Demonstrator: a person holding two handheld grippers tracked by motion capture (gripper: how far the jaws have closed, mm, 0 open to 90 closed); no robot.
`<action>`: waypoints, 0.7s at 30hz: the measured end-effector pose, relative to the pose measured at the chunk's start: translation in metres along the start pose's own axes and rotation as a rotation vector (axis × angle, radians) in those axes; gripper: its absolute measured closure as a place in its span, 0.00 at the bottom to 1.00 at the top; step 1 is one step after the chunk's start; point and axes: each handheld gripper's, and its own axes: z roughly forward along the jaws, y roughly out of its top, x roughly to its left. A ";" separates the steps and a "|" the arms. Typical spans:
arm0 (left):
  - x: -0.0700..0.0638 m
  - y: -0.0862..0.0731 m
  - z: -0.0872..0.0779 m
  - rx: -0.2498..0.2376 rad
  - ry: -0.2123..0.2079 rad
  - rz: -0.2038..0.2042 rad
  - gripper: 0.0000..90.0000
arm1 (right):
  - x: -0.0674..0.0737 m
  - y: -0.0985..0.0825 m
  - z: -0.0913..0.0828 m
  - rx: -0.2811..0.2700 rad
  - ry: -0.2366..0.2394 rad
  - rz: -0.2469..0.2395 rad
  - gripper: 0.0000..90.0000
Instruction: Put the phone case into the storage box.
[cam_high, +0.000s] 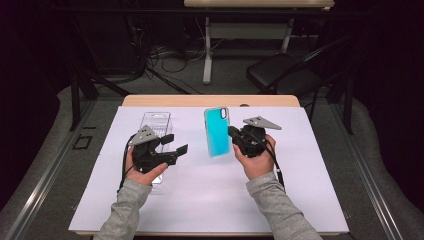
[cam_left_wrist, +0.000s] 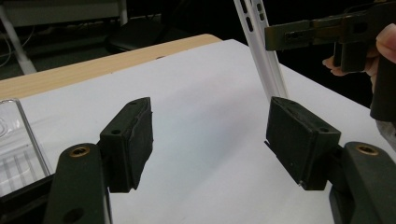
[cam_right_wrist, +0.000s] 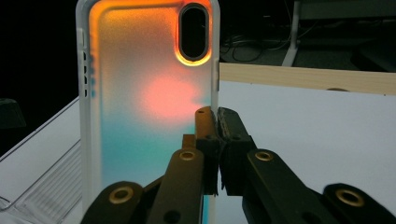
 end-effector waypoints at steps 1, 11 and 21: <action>0.000 0.000 0.000 -0.006 -0.002 0.003 0.36 | 0.001 -0.001 -0.001 -0.005 -0.002 -0.001 0.98; -0.005 0.005 -0.005 -0.047 -0.010 0.034 0.36 | 0.011 -0.006 -0.005 -0.056 -0.010 -0.044 0.98; -0.011 0.006 -0.001 -0.051 -0.062 -0.019 0.37 | 0.013 -0.008 -0.010 -0.083 -0.004 -0.056 0.98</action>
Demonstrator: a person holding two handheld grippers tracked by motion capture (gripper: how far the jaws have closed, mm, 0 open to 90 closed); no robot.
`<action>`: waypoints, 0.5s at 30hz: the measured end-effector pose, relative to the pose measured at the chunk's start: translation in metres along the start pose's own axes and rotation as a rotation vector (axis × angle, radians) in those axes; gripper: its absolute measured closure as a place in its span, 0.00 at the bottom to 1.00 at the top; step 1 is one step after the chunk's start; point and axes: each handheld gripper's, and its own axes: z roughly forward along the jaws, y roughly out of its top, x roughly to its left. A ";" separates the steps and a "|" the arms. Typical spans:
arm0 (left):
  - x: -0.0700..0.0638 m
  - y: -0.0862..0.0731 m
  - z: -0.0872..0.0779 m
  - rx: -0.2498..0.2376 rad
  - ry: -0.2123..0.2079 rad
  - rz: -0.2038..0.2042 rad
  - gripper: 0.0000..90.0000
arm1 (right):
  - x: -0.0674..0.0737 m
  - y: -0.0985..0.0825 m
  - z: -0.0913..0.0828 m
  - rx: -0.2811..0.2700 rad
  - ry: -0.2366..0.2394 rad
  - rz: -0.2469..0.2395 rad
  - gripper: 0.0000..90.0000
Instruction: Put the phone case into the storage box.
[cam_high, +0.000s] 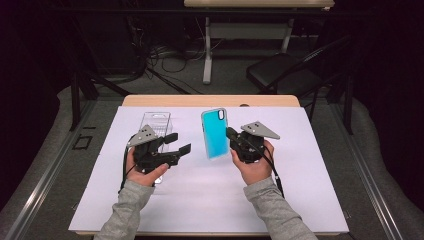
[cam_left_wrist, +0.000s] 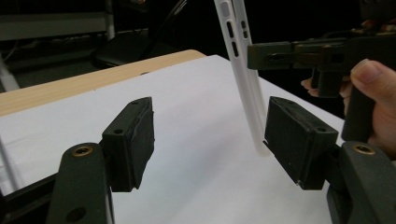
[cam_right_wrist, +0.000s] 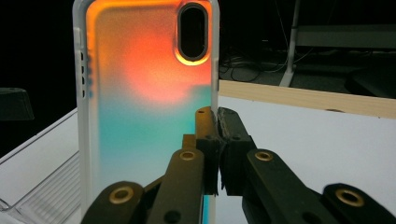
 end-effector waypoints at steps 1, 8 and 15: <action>-0.001 0.000 0.001 0.005 -0.002 -0.022 0.37 | 0.000 0.000 0.000 -0.004 0.000 0.000 0.98; -0.002 0.000 0.012 0.003 -0.057 -0.110 0.42 | 0.001 0.000 0.000 -0.009 0.000 -0.001 0.98; -0.004 0.002 0.022 0.016 -0.092 -0.171 0.47 | 0.003 -0.001 0.000 -0.022 0.000 -0.007 0.98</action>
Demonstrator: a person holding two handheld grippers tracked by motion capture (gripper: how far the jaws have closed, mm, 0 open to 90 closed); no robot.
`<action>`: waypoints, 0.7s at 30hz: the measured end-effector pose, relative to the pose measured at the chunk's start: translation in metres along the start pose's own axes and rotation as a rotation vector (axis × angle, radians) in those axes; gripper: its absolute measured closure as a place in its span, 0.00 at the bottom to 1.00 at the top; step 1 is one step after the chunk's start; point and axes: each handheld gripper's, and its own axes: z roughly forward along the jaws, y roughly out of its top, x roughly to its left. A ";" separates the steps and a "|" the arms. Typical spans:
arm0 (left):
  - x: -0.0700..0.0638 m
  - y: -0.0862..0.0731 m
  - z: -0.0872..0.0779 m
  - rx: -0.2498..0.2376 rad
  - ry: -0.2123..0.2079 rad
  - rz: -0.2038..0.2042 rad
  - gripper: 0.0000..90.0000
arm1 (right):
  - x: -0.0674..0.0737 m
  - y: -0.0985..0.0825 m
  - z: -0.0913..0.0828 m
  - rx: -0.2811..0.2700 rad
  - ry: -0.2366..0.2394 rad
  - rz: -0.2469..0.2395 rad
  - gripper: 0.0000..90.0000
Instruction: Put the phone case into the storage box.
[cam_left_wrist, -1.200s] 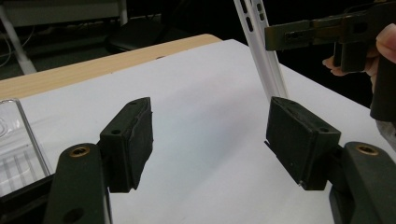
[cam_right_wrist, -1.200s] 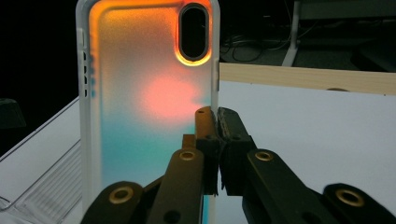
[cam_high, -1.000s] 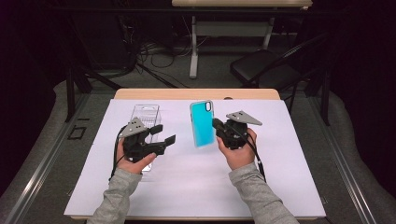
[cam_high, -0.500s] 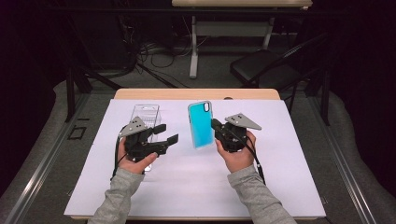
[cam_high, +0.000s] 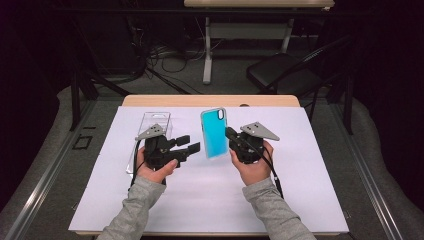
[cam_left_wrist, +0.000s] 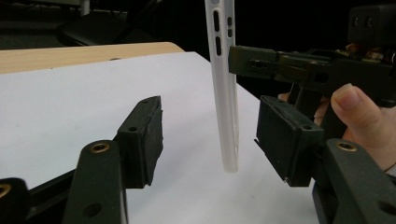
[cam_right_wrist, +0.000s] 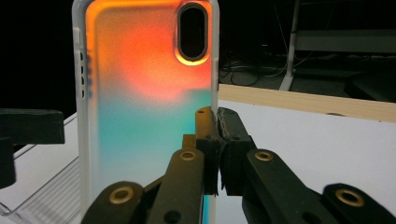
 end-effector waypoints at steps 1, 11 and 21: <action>0.000 0.001 0.001 0.001 0.001 -0.003 0.47 | 0.000 0.000 0.000 0.000 0.000 0.001 0.98; 0.000 0.002 0.015 0.029 -0.037 -0.035 0.54 | 0.001 0.000 0.000 -0.003 0.004 0.001 0.98; 0.000 -0.002 0.026 0.045 -0.033 -0.071 0.61 | 0.003 0.000 -0.001 -0.002 0.011 0.000 0.98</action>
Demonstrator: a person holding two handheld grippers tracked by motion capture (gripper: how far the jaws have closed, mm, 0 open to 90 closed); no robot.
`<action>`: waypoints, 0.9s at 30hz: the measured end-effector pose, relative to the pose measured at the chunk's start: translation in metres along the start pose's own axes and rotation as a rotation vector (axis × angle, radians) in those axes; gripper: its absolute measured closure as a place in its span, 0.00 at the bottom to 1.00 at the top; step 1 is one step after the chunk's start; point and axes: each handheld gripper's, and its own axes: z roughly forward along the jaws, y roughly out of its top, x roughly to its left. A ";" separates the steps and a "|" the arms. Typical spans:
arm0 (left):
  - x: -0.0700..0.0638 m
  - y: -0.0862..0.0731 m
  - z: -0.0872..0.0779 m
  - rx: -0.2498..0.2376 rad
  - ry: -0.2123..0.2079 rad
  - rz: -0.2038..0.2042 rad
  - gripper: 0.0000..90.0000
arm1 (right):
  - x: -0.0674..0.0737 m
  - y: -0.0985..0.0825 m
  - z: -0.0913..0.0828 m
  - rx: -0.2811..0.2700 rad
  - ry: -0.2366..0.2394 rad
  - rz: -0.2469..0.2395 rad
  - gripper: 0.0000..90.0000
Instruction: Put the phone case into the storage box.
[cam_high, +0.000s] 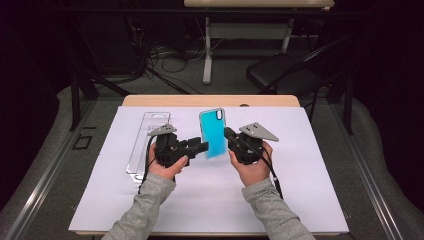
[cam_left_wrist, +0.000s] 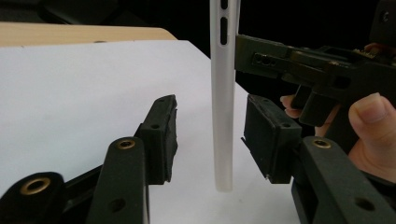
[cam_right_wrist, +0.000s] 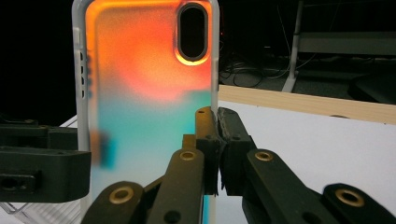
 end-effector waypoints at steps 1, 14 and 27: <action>0.000 -0.001 0.001 -0.001 0.004 -0.001 0.61 | 0.000 0.000 0.000 -0.001 0.001 -0.001 0.98; 0.001 -0.004 0.007 0.005 -0.014 -0.032 0.70 | 0.002 -0.001 0.001 0.001 0.006 -0.002 0.98; 0.001 -0.004 0.010 0.006 -0.007 -0.047 0.80 | 0.003 -0.002 0.001 -0.001 0.012 -0.005 0.98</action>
